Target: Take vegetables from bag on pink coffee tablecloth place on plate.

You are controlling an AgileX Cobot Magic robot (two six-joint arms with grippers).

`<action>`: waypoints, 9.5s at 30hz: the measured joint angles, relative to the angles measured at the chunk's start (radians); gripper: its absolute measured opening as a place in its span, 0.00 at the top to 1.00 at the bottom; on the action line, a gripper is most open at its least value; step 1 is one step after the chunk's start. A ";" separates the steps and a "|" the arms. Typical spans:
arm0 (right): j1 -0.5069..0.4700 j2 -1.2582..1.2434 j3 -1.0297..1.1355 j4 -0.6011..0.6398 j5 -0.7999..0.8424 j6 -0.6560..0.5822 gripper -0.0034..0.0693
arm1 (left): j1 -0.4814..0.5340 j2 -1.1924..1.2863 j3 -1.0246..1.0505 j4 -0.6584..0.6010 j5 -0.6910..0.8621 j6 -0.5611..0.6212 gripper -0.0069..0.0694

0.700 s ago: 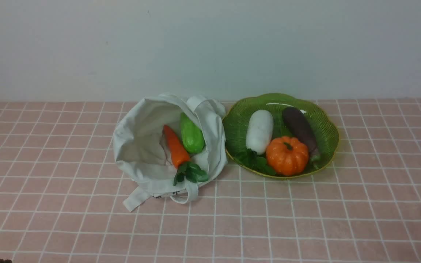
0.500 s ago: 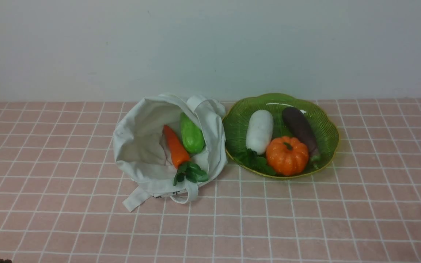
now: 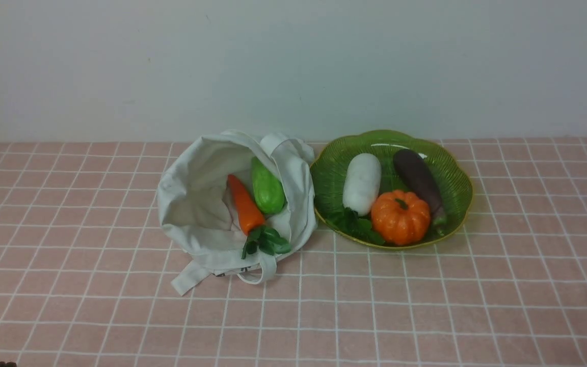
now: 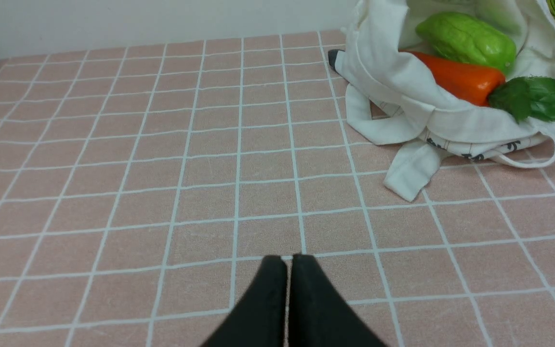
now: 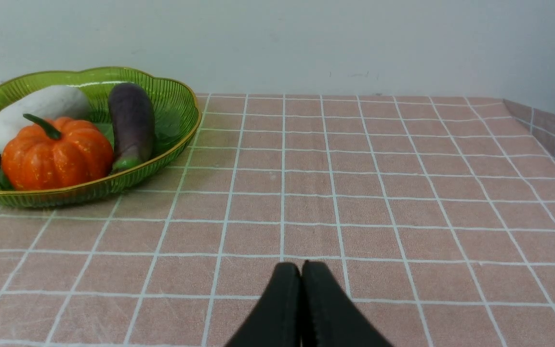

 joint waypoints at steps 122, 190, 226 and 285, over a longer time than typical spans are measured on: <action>0.000 0.000 0.000 0.000 0.000 0.000 0.97 | -0.514 2.391 -2.368 -0.179 0.786 0.077 0.49; 0.000 0.000 0.000 0.000 0.000 0.000 0.97 | -0.606 1.324 -1.889 -0.008 0.906 0.065 0.92; 0.000 0.000 0.000 0.000 0.000 0.000 0.97 | -0.606 0.152 -0.399 0.193 0.248 -0.273 0.92; 0.000 0.000 0.000 0.000 0.000 0.000 0.97 | 0.075 0.000 0.000 0.100 0.004 -0.094 0.92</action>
